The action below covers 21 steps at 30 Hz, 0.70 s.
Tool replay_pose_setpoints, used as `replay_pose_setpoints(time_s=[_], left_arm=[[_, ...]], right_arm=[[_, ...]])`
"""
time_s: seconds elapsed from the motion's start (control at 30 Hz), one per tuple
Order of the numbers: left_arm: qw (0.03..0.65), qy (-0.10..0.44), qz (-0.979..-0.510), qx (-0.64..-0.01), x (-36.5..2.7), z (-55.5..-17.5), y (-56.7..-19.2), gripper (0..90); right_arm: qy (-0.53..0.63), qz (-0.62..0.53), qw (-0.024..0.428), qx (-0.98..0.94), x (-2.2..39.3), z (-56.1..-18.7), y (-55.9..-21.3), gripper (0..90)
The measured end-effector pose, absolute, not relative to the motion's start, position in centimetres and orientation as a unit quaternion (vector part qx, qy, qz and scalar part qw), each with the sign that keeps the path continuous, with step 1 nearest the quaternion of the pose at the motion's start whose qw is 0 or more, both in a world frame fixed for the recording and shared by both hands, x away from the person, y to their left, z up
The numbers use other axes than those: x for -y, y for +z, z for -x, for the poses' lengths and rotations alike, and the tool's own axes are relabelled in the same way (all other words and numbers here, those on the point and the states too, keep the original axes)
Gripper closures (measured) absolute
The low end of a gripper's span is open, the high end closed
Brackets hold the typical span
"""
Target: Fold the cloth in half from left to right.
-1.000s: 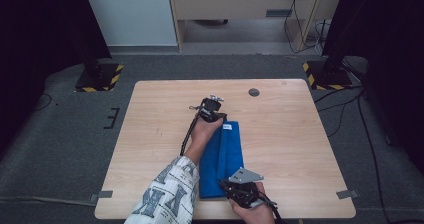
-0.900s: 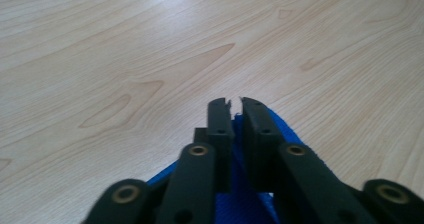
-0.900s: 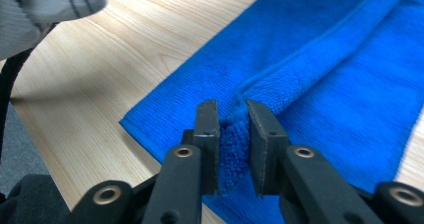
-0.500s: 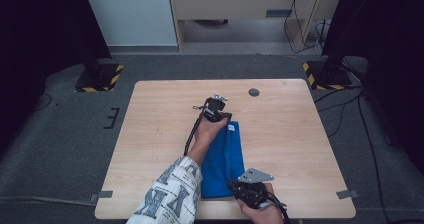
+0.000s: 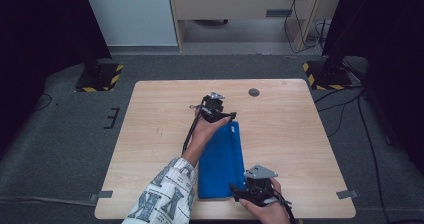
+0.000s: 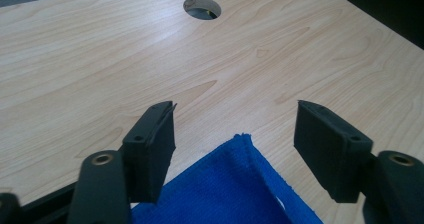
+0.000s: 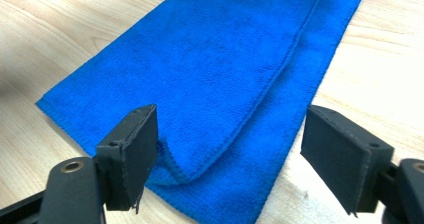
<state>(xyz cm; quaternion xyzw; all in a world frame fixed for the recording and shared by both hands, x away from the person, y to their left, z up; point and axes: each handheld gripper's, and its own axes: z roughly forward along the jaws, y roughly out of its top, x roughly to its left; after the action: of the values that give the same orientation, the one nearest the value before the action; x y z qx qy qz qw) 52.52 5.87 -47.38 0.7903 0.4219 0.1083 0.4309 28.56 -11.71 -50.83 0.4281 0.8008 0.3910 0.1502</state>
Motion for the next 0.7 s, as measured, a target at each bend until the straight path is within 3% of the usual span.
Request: replay_pose_setpoints(time_s=[0.17,0.43,0.7], left_arm=[[0.432,0.119,-0.792,-0.415,-7.2,-51.9,-46.6,29.7],[0.433,0.124,-0.786,-0.423,-9.0,-51.4,-46.6,29.4],[0.436,0.142,-0.779,-0.427,-10.6,-50.4,-46.7,30.5]], right_arm=[[0.396,-0.422,0.138,-0.804,11.6,-28.8,-50.8,28.4],[0.415,-0.411,0.132,-0.801,11.5,-28.9,-49.8,49.0],[0.404,-0.42,0.137,-0.801,12.4,-28.9,-49.6,56.9]])
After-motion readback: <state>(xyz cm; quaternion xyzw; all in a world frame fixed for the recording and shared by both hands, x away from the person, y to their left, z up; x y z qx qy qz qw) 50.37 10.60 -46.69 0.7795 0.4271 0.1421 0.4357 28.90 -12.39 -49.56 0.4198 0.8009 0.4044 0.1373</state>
